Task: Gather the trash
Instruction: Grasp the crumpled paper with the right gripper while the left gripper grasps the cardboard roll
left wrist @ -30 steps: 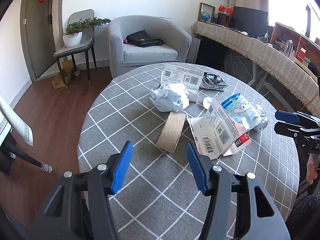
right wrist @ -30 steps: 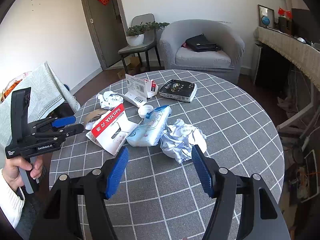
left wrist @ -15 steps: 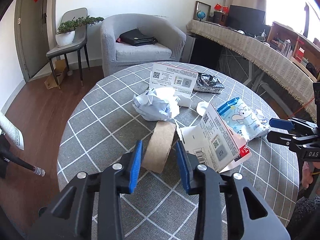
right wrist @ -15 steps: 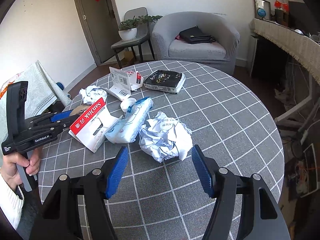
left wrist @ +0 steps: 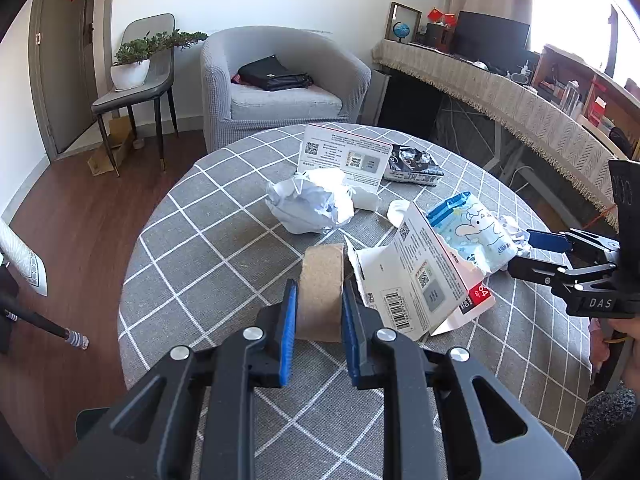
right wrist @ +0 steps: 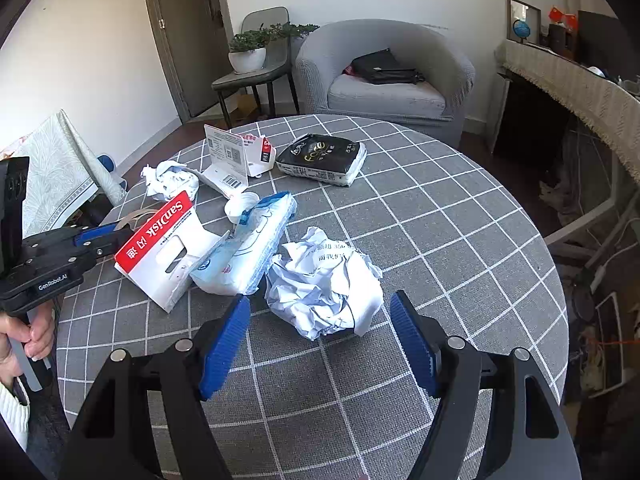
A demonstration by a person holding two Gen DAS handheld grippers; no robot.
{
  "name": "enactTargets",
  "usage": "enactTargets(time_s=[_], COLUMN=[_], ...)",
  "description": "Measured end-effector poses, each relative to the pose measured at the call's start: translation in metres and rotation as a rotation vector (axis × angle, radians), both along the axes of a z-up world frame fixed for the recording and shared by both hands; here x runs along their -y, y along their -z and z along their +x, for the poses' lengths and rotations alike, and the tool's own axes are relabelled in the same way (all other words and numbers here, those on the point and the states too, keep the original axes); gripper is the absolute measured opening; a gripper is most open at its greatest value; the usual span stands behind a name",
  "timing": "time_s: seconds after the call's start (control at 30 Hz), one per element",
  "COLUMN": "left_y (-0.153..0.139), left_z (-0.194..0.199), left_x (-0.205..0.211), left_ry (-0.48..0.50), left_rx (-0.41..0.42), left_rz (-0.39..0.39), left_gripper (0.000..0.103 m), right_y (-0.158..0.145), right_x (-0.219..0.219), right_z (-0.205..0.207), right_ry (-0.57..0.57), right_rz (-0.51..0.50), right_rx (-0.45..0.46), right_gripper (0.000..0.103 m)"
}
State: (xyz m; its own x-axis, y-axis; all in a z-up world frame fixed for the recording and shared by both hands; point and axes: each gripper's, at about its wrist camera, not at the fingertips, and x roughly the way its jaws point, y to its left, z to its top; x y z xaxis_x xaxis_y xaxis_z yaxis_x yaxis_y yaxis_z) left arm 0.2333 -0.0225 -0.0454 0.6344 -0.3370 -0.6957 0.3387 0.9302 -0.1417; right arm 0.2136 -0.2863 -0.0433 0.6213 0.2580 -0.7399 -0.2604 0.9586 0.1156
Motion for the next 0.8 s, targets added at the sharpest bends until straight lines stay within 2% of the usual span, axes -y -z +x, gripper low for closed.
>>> enactTargets(time_s=[0.33, 0.47, 0.67, 0.8], left_y=[-0.011, -0.017, -0.028, -0.033], left_z=[-0.014, -0.020, -0.030, -0.040], left_x=[-0.015, -0.026, -0.044, -0.057], left_ry=[0.015, 0.007, -0.013, -0.030], left_rx=[0.003, 0.010, 0.027, 0.037], left_rz=[-0.019, -0.024, -0.038, -0.045], left_gripper=[0.022, 0.022, 0.022, 0.022], right_y=[0.009, 0.010, -0.001, -0.007], right_x=[-0.007, -0.011, -0.012, -0.006], right_z=[0.017, 0.020, 0.015, 0.013], right_ry=[0.049, 0.061, 0.124, 0.179], right_rz=[-0.031, -0.046, -0.137, -0.142], right_rx=[-0.023, -0.037, -0.010, -0.008], right_gripper=[0.074, 0.059, 0.058, 0.058])
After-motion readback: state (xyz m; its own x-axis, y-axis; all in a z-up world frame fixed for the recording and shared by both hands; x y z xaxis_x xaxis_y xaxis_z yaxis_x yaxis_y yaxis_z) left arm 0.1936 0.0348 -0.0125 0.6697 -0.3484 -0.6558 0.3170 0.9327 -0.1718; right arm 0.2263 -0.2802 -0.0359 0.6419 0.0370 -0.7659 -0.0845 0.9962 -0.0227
